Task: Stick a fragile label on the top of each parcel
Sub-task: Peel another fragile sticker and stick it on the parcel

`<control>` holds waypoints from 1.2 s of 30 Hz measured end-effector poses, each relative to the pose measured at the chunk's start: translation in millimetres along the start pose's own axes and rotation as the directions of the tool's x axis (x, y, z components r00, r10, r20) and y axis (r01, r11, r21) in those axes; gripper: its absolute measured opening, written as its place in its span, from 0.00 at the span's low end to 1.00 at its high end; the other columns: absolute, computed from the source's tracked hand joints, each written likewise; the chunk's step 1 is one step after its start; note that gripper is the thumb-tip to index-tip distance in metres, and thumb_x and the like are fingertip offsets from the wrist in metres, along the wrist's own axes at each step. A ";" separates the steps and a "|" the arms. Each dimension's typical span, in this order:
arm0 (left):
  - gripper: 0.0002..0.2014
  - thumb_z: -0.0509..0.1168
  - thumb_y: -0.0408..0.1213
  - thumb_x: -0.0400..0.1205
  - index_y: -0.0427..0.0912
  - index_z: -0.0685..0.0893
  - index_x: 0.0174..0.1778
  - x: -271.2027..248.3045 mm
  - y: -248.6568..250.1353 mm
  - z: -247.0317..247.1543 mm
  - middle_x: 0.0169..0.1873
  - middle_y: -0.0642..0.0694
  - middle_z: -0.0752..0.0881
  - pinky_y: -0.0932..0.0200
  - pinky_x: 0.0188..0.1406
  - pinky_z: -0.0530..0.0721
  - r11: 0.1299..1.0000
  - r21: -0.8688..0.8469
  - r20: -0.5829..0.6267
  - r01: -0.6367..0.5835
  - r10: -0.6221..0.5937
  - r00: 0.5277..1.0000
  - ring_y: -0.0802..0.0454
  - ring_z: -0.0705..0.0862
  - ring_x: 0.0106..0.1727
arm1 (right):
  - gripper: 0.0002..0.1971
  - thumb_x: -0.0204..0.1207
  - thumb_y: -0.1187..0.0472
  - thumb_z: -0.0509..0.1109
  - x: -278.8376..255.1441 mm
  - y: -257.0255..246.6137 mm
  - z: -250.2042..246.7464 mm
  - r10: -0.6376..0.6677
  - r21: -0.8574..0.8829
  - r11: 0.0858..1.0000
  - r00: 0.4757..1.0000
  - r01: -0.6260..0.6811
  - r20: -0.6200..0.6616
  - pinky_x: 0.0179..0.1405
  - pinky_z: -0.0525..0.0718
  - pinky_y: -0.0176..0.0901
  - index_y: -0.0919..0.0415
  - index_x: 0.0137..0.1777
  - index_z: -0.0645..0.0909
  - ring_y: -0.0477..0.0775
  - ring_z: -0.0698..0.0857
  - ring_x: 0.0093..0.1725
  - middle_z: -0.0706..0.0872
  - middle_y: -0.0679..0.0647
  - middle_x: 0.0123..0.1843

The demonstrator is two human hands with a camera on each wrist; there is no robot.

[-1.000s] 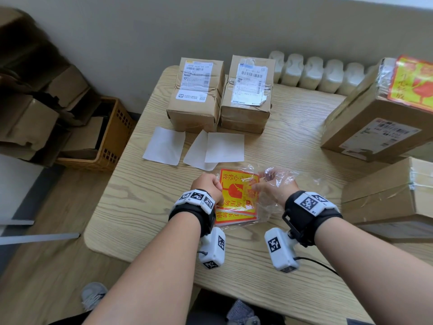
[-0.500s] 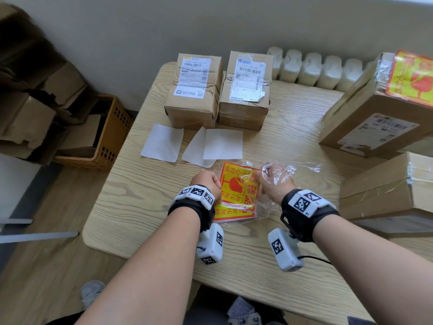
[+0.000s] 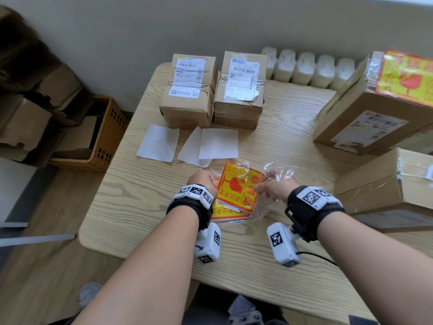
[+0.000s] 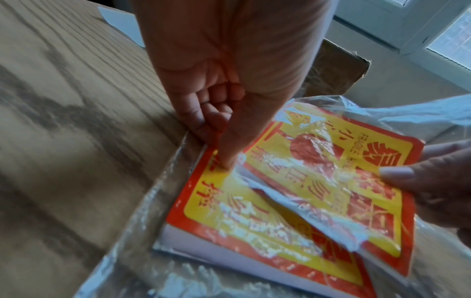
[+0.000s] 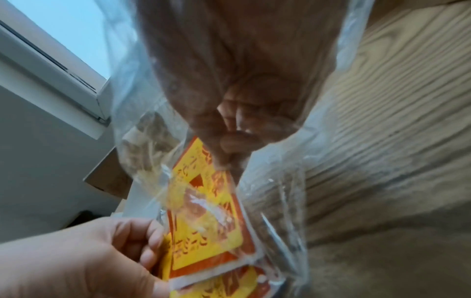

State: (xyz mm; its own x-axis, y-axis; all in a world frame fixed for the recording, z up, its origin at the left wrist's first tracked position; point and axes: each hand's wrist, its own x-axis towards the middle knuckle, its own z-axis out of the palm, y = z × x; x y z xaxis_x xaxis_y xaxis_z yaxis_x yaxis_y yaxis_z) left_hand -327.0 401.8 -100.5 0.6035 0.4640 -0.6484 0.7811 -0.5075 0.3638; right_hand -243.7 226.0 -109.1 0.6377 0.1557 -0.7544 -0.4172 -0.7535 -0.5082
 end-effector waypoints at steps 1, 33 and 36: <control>0.16 0.70 0.23 0.72 0.48 0.76 0.27 -0.1 0.8 0.6 0.38 0.51 0.82 0.59 0.46 0.84 1.000 0.009 0.006 0.007 -0.007 1.000 0.47 0.84 0.48 | 0.10 0.71 0.64 0.77 -2.1 -1.2 -2.8 -0.035 0.003 0.999 0.999 0.035 -0.001 0.22 0.69 0.37 0.58 0.34 0.78 0.47 0.75 0.24 0.83 0.53 0.30; 0.24 0.63 0.29 0.77 0.49 0.75 0.69 -90.9 110.5 -16.0 0.66 0.47 0.80 0.57 0.60 0.79 0.931 -0.179 -0.242 -0.319 0.273 0.931 0.48 0.80 0.64 | 0.08 0.83 0.66 0.62 -108.3 -12.7 -109.0 -0.482 0.049 0.847 0.803 0.529 -0.351 0.56 0.84 0.51 0.55 0.57 0.77 0.55 0.84 0.57 0.85 0.53 0.56; 0.42 0.59 0.19 0.73 0.55 0.60 0.81 -107.0 122.3 -17.7 0.79 0.48 0.65 0.50 0.71 0.76 0.883 -0.169 -0.278 -0.437 0.383 0.881 0.47 0.72 0.74 | 0.10 0.80 0.70 0.63 -111.9 -4.8 -106.9 -0.526 0.093 0.820 0.807 0.565 -0.267 0.57 0.86 0.53 0.53 0.51 0.78 0.55 0.87 0.56 0.88 0.53 0.54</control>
State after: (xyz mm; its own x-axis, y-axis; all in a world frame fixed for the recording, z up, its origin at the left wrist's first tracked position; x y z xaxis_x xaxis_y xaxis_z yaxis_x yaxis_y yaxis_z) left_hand -293.3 303.0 25.3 0.8752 0.4162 -0.2465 0.4534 -0.5284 0.7178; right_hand -243.8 143.9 22.2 0.9073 0.3515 -0.2307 -0.0421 -0.4700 -0.8817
